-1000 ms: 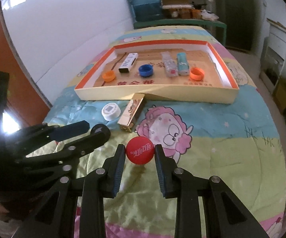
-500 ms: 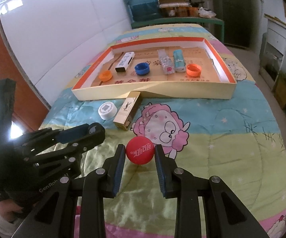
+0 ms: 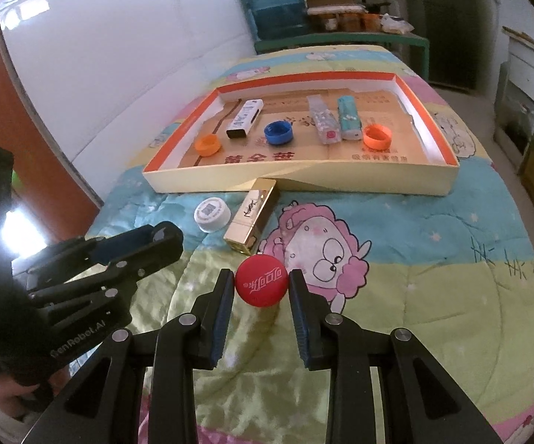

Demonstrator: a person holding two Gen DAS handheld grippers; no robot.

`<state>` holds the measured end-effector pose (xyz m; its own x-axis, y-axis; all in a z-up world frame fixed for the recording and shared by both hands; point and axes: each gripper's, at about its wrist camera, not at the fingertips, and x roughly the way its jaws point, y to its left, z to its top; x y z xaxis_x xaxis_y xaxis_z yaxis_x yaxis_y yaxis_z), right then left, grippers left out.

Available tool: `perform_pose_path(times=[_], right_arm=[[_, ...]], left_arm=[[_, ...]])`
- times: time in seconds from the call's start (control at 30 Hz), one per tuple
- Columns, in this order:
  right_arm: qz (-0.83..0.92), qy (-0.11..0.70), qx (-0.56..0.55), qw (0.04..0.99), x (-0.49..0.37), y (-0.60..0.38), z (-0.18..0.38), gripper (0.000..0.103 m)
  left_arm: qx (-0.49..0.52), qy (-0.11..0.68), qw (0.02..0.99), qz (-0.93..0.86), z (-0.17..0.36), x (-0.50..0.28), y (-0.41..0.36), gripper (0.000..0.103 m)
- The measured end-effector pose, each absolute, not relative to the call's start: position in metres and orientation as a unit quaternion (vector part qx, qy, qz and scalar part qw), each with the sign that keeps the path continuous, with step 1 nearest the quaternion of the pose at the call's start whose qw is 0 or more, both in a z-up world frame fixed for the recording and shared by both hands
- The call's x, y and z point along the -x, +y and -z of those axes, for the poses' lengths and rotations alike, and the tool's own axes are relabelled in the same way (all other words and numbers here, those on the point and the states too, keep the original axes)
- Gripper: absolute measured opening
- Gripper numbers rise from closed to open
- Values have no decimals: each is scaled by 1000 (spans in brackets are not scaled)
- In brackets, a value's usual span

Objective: Organize rigid objects
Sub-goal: 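Carry the red cap and black cap over the cardboard tray with both grippers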

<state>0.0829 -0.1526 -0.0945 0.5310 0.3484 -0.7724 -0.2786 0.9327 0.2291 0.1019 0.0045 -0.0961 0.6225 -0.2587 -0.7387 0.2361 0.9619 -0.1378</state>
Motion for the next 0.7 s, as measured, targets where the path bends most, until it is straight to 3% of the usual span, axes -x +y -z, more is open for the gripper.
perform_pose_path(times=[0.7], right_arm=[[-179, 430, -24, 885, -104, -148, 73, 31]], left_arm=[[36, 381, 914, 132, 67, -120, 11, 30]])
